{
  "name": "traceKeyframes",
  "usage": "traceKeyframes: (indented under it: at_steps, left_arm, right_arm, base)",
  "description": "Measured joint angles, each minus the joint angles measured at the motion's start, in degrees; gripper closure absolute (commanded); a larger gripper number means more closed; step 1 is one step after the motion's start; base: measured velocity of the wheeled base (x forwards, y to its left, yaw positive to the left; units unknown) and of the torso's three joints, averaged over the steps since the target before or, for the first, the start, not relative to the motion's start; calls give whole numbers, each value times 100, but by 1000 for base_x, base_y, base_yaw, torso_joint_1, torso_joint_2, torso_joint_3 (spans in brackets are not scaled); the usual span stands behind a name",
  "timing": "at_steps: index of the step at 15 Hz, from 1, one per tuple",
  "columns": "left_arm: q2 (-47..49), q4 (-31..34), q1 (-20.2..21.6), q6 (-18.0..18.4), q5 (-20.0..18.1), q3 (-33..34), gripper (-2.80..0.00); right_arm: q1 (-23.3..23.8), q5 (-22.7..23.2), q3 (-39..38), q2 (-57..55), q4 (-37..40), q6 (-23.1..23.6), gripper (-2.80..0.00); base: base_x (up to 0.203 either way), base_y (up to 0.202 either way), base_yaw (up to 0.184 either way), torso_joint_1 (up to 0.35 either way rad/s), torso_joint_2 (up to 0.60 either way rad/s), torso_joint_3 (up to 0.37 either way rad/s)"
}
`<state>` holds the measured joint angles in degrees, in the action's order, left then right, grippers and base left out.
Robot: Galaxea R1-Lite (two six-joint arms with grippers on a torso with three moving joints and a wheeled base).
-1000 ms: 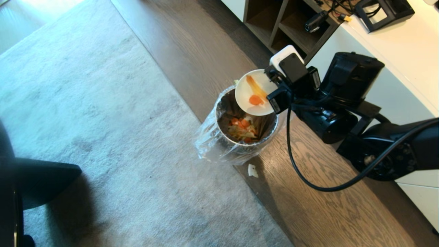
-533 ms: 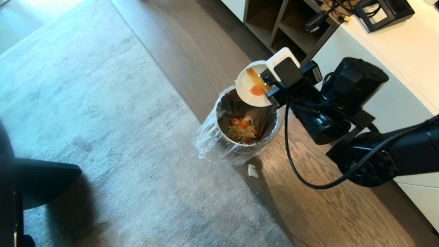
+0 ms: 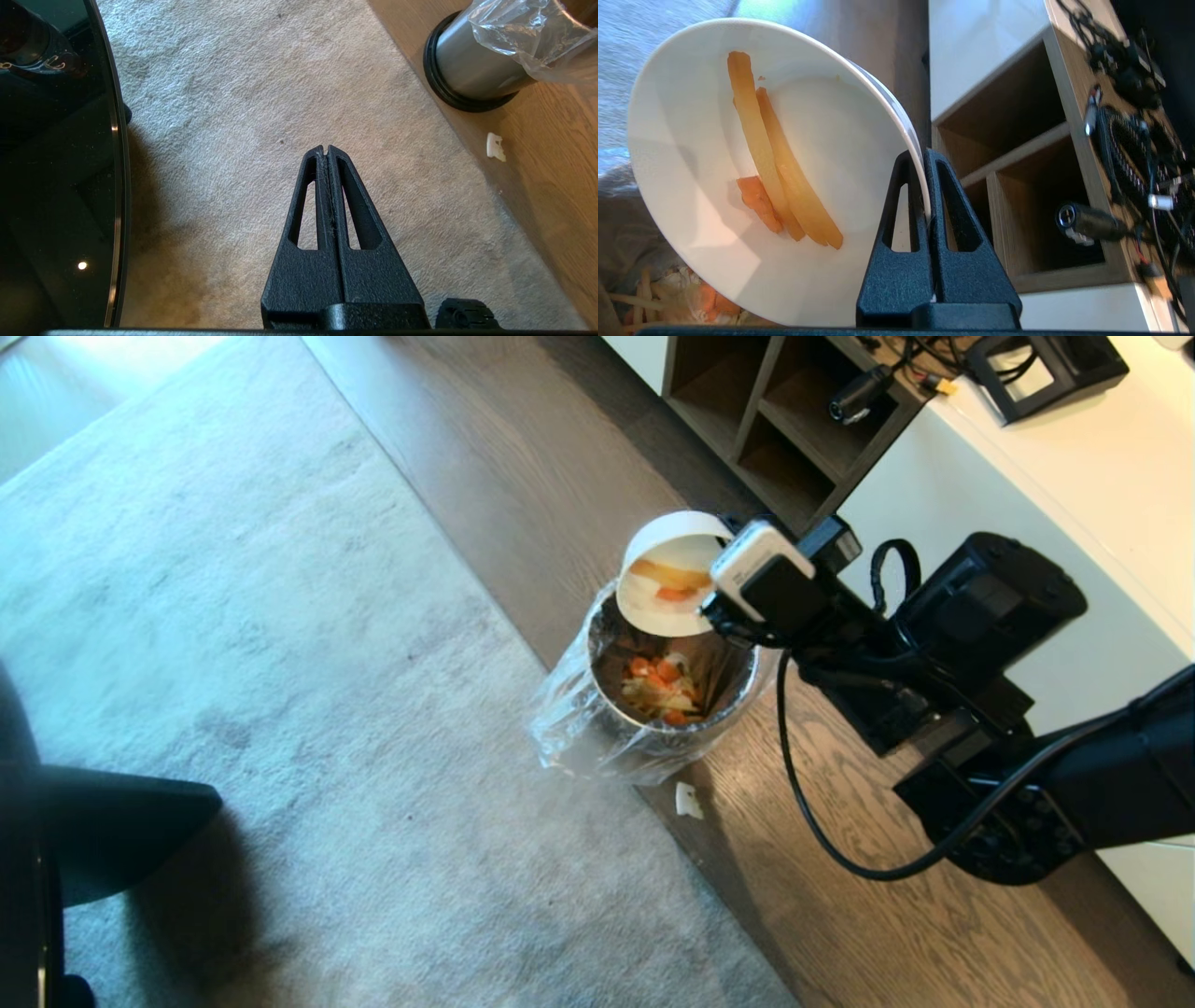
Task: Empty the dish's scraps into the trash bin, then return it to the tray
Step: Pour the leftover food from the bowl into the trash can
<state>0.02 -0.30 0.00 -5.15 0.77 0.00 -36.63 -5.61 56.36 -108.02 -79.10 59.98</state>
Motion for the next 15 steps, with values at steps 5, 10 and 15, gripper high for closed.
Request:
traceKeyframes:
  at_steps: [5,10,15]
  left_arm:
    - [0,0,0,-7,0,0,0]
    - [0,-1,0,-6,-1,0,0]
    - [0,0,0,-1,-2,0,0]
  right_arm:
    - [137,185,9,-49,19,212,0]
    - [598,187,66,-217,-17,681,0]
    - [660,182,194,-348,-348,1313,0]
  base:
    - [0,0,0,0,0,0]
    - [0,0,0,0,0,0]
    - [0,0,0,0,0,0]
